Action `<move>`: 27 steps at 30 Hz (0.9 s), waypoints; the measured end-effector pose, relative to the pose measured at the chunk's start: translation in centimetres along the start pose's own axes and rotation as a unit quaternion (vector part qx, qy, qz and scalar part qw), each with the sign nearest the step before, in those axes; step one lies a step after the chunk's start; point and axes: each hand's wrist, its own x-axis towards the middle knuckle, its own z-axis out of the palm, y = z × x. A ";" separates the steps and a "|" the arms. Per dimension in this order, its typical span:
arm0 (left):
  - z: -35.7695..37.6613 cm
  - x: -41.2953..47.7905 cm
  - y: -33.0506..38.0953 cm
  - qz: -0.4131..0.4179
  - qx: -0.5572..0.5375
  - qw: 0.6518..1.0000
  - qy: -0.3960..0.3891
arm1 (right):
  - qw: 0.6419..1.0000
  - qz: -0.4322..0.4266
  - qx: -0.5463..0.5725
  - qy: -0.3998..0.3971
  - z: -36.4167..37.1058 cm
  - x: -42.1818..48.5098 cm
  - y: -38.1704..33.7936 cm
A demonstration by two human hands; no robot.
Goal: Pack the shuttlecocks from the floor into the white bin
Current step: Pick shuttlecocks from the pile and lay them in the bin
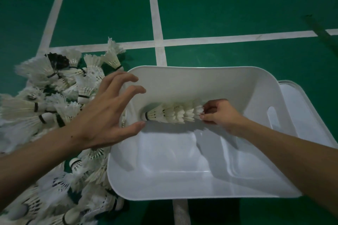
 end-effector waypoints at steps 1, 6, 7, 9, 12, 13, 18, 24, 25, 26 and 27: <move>0.0 0.0 -0.1 -0.001 0.001 1.000 -0.002 | 1.000 0.007 0.005 -0.013 0.0 -0.1 -0.1; 0.1 0.2 -0.1 0.001 0.006 1.000 -0.006 | 0.999 0.002 -0.040 -0.035 1.6 0.0 -0.4; 0.1 0.3 -0.1 0.001 0.005 1.000 -0.006 | 0.998 0.008 -0.045 -0.036 1.8 0.0 -0.5; 0.1 0.3 -0.1 0.003 0.006 1.000 -0.007 | 0.998 0.027 -0.033 -0.043 2.0 0.0 -0.6; 0.1 0.3 -0.1 0.000 0.003 1.000 -0.011 | 0.999 0.037 -0.018 -0.022 2.6 0.1 -0.6; 0.2 0.4 -0.1 -0.001 0.001 1.000 -0.011 | 0.999 0.038 -0.016 -0.006 2.7 0.3 -0.5; 0.1 0.4 -0.1 -0.002 0.000 1.000 -0.008 | 0.998 0.042 0.029 0.028 2.3 0.4 -0.1; 0.3 0.4 -0.2 0.001 -0.001 1.000 -0.003 | 0.998 0.051 0.043 -0.008 3.2 0.1 0.1; 0.3 0.3 -0.3 0.002 -0.001 1.000 -0.002 | 0.998 0.052 0.047 0.000 3.2 0.1 0.0; 0.3 0.3 -0.3 0.004 -0.002 1.000 -0.001 | 0.997 0.052 0.047 0.011 3.0 0.0 -0.1; 0.3 0.3 -0.4 0.004 -0.005 1.000 -0.001 | 0.997 0.051 0.044 0.022 2.7 -0.2 -0.3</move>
